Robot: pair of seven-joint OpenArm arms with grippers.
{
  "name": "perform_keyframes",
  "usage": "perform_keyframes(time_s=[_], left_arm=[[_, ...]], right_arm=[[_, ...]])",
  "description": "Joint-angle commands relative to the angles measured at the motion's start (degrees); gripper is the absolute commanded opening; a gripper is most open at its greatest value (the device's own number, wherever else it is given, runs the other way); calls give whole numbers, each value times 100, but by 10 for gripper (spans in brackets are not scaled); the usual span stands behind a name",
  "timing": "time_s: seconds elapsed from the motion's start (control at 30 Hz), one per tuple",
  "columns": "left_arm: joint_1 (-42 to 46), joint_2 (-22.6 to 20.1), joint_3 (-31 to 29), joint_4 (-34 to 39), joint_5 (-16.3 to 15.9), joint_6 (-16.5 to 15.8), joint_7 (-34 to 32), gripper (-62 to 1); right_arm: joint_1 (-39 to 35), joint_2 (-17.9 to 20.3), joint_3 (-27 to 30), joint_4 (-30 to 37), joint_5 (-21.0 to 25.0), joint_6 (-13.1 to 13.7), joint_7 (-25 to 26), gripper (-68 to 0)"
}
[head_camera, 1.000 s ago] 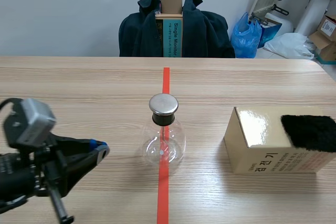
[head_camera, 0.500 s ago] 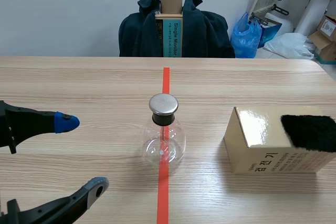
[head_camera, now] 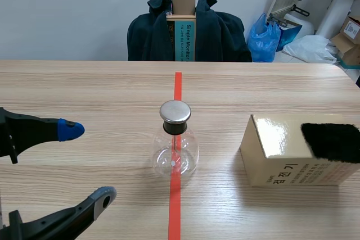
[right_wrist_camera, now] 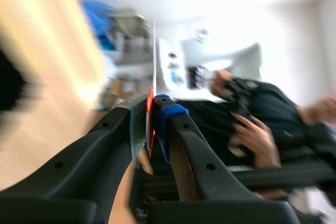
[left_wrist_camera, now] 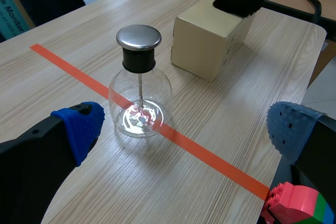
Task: Do the electroscope experiment.
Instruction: 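Rub the plate on the fur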
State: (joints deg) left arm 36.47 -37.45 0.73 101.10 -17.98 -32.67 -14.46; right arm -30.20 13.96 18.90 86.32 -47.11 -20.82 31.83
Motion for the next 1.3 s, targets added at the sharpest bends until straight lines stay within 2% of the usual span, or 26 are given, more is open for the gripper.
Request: perform_keyframes(time_s=[0.0,0.37,0.93,1.13,1.2,1.27], left_arm=[[-33,28,42,22,-66,-4,-101,14],[-33,28,42,22,-66,2,-98,14],[-33,31,42,22,-66,9,-98,14],[-33,31,42,22,-66,9,-96,14],[-33,31,42,22,-66,9,-96,14],[-33,31,42,22,-66,9,-96,14]], right_arm=[[101,-107,-2,-66,-55,-120,-11,-668],[144,-476,-247,-695,-667,-184,-61,-668],[-514,-492,-247,-743,-780,-181,527,-668],[-505,-494,-247,-743,-782,-181,1478,-668],[-505,-492,-245,-743,-782,-186,1246,-668],[-492,-490,-234,-743,-785,-205,658,-668]])
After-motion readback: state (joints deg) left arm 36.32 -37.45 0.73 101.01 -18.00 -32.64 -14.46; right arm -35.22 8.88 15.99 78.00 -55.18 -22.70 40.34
